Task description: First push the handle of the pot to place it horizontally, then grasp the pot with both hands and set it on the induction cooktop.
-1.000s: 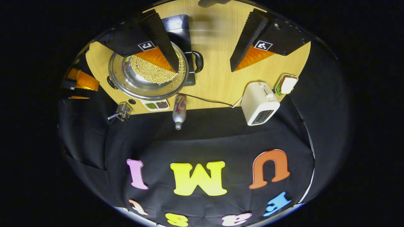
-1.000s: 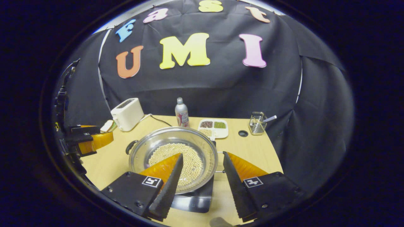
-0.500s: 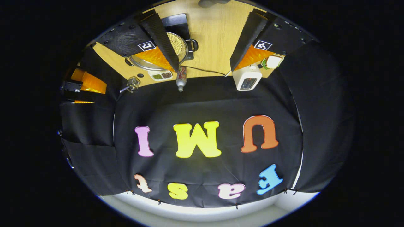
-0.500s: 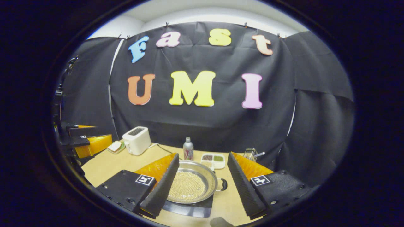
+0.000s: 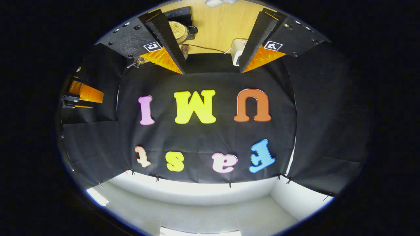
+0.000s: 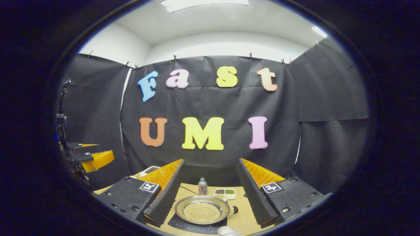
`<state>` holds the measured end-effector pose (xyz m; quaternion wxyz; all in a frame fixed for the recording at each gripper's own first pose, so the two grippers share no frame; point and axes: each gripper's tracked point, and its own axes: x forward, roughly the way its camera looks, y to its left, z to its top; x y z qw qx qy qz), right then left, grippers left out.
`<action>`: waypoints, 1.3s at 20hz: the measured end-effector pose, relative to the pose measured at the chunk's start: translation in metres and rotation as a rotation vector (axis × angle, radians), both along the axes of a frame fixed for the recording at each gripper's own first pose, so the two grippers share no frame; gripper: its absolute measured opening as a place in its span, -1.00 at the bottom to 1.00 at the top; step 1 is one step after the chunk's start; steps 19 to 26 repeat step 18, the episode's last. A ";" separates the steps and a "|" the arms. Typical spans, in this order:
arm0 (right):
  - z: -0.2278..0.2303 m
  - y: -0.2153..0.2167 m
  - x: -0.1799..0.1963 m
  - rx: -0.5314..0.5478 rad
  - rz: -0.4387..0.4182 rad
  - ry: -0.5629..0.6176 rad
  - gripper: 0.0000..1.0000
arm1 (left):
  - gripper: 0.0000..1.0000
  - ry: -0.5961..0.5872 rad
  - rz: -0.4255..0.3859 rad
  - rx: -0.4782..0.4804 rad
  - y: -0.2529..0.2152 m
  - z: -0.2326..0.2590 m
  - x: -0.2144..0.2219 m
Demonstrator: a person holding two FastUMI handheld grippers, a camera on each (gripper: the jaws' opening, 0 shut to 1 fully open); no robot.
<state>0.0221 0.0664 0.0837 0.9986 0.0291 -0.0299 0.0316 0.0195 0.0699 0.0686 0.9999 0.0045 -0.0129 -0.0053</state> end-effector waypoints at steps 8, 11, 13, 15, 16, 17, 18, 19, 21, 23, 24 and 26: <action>-0.008 -0.017 -0.033 -0.001 -0.054 -0.011 0.96 | 0.93 0.050 0.062 -0.017 0.029 -0.026 -0.037; -0.018 -0.017 -0.038 0.011 -0.070 0.019 0.99 | 0.93 0.065 0.053 -0.016 0.028 -0.030 -0.041; -0.020 -0.020 -0.038 0.015 -0.077 0.031 0.97 | 0.93 0.055 0.029 -0.017 0.020 -0.027 -0.042; -0.022 -0.019 -0.039 0.019 -0.077 0.031 0.97 | 0.93 0.052 0.015 -0.013 0.015 -0.027 -0.041; -0.023 -0.020 -0.039 0.017 -0.079 0.037 0.97 | 0.93 0.052 0.010 -0.012 0.013 -0.027 -0.041; -0.026 -0.018 -0.041 0.012 -0.077 0.040 0.97 | 0.94 0.055 0.009 -0.012 0.013 -0.028 -0.041; -0.027 -0.018 -0.042 0.006 -0.079 0.047 0.97 | 0.75 0.059 0.010 -0.014 0.013 -0.029 -0.041; -0.027 -0.018 -0.042 0.006 -0.079 0.047 0.97 | 0.75 0.059 0.010 -0.014 0.013 -0.029 -0.041; -0.027 -0.018 -0.042 0.006 -0.079 0.047 0.97 | 0.75 0.059 0.010 -0.014 0.013 -0.029 -0.041; -0.027 -0.018 -0.042 0.006 -0.079 0.047 0.97 | 0.75 0.059 0.010 -0.014 0.013 -0.029 -0.041; -0.027 -0.018 -0.042 0.006 -0.079 0.047 0.97 | 0.75 0.059 0.010 -0.014 0.013 -0.029 -0.041; -0.027 -0.018 -0.042 0.006 -0.079 0.047 0.97 | 0.75 0.059 0.010 -0.014 0.013 -0.029 -0.041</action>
